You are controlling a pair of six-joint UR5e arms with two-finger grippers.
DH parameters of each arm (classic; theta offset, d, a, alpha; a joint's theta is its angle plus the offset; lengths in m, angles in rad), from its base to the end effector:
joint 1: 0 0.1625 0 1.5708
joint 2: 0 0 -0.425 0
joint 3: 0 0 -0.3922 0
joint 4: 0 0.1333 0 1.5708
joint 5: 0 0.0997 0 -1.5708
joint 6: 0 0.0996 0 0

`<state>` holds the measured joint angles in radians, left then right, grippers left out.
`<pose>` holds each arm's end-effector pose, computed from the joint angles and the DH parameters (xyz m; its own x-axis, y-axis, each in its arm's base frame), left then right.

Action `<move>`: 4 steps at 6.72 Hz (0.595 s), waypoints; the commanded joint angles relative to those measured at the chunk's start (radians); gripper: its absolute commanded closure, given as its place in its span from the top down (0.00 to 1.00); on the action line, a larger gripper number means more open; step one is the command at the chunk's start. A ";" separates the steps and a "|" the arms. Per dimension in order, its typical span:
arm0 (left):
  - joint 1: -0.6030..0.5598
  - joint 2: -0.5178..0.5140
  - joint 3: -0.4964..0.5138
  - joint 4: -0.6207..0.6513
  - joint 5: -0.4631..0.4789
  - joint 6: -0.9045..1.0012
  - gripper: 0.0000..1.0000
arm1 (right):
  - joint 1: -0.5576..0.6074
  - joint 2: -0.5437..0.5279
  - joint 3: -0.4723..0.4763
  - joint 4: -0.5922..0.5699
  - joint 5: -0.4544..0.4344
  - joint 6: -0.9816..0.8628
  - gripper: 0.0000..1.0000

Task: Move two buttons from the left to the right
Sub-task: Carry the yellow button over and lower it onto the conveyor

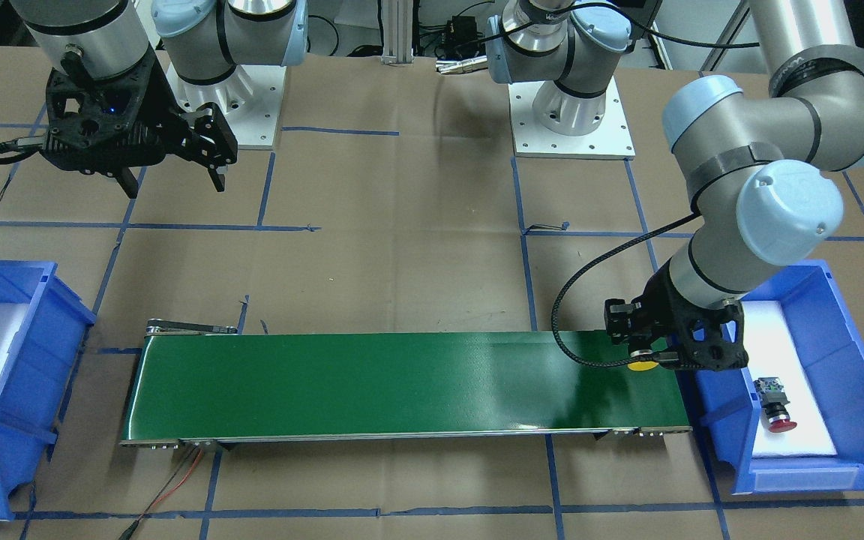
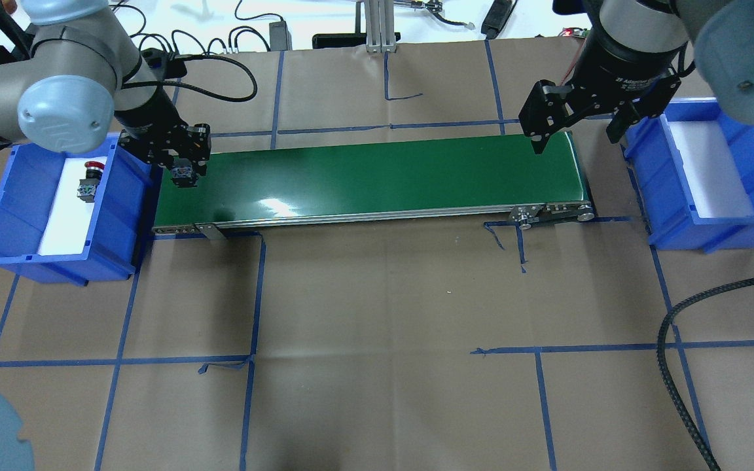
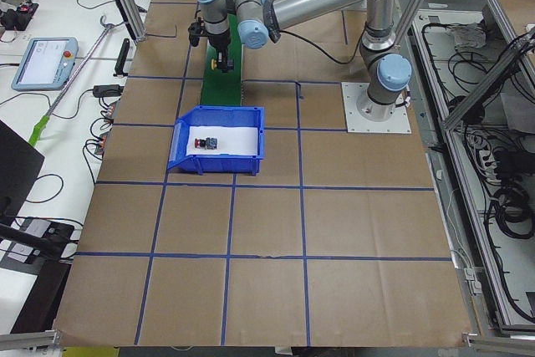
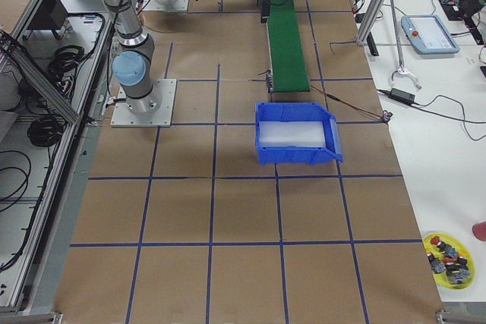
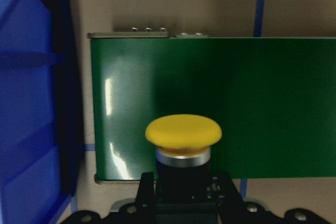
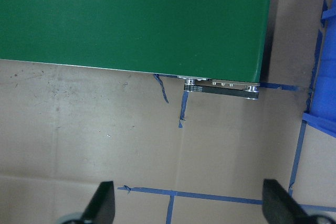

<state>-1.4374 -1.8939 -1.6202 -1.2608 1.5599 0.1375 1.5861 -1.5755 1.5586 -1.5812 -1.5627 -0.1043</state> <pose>-0.0543 -0.6061 0.3171 -0.9998 0.0032 0.0193 0.0043 0.9982 0.0604 0.1416 -0.4904 0.4973 -0.9928 -0.1195 -0.0052 -0.1193 0.9925 -0.0280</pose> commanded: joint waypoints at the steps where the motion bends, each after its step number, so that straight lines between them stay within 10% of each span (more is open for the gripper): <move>1: -0.015 -0.083 -0.054 0.138 0.000 0.010 0.11 | 0.000 0.000 0.003 -0.005 0.001 0.000 1.00; 4: -0.015 -0.100 -0.098 0.251 0.002 0.024 0.12 | 0.000 0.000 0.005 -0.007 0.001 0.000 1.00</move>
<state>-1.4534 -1.9897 -1.7103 -1.0264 1.5611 0.1592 1.5861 -1.5754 1.5628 -1.5871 -1.5616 -0.1043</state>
